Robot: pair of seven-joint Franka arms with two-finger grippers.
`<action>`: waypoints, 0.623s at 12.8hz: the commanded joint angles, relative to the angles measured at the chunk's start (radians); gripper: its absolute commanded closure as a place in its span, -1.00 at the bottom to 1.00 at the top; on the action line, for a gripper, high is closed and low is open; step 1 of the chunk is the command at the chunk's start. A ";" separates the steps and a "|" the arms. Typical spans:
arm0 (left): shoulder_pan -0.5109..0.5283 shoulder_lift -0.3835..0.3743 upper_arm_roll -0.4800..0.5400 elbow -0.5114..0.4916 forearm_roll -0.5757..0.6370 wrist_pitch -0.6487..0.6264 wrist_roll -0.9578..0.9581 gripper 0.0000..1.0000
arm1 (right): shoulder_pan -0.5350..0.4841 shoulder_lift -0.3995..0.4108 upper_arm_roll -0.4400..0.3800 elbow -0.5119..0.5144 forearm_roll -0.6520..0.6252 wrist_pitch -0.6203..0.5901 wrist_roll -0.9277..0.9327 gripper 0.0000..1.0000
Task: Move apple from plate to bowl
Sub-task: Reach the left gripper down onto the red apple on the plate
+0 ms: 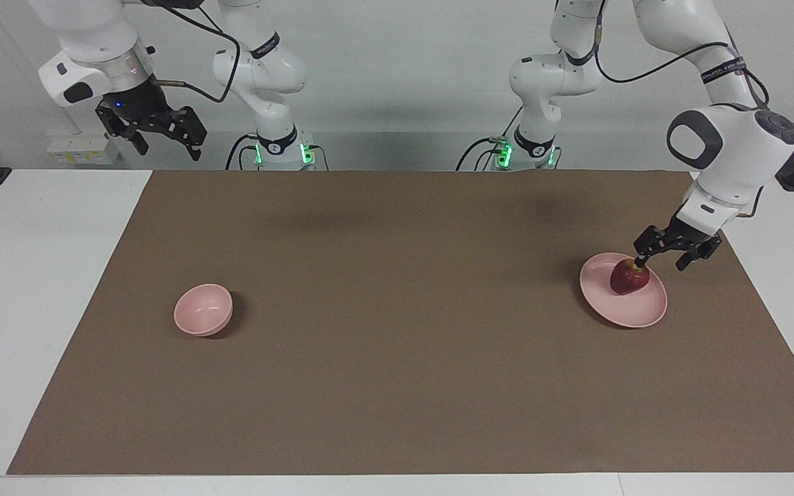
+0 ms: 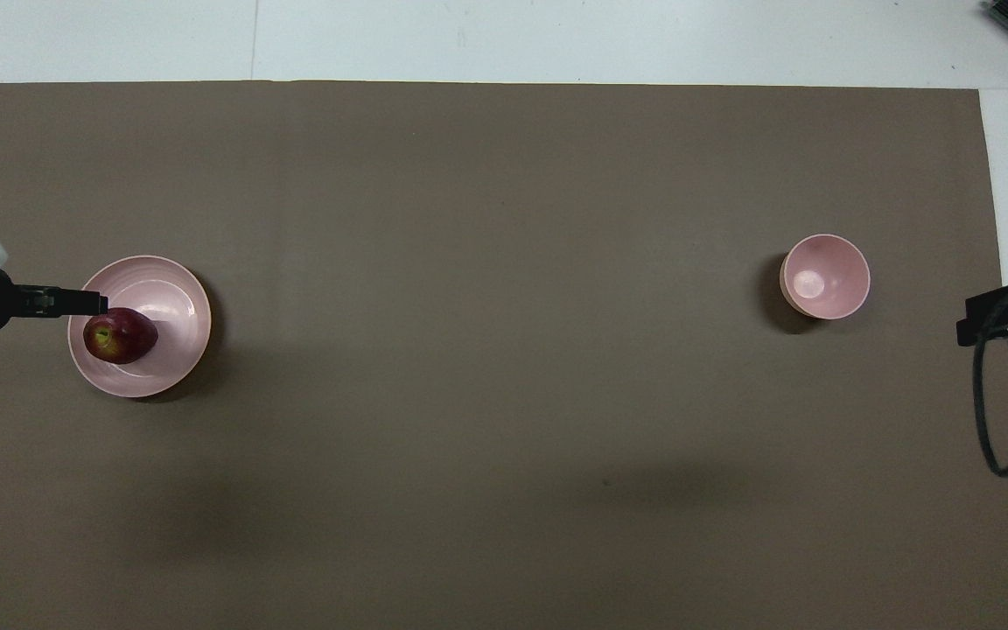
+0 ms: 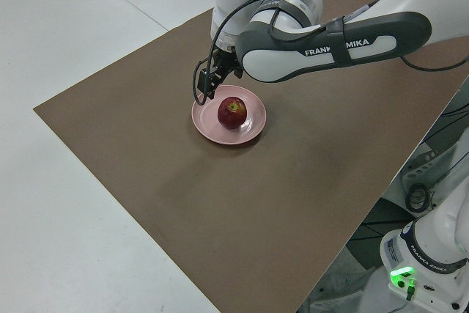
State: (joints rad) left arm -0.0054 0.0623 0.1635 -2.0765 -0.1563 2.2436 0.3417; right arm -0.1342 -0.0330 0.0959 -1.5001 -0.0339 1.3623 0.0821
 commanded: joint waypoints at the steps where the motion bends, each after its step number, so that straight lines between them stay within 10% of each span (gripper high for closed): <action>1: 0.005 0.019 -0.004 -0.051 -0.017 0.073 0.020 -1.00 | -0.010 -0.016 0.002 -0.012 0.020 0.000 -0.004 -1.00; 8: -0.010 0.017 -0.006 -0.154 -0.083 0.166 0.020 -0.83 | -0.010 -0.016 0.002 -0.012 0.020 0.000 -0.004 -1.00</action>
State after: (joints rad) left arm -0.0079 0.0950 0.1547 -2.1937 -0.2055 2.3708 0.3438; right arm -0.1342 -0.0330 0.0959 -1.5001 -0.0339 1.3623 0.0821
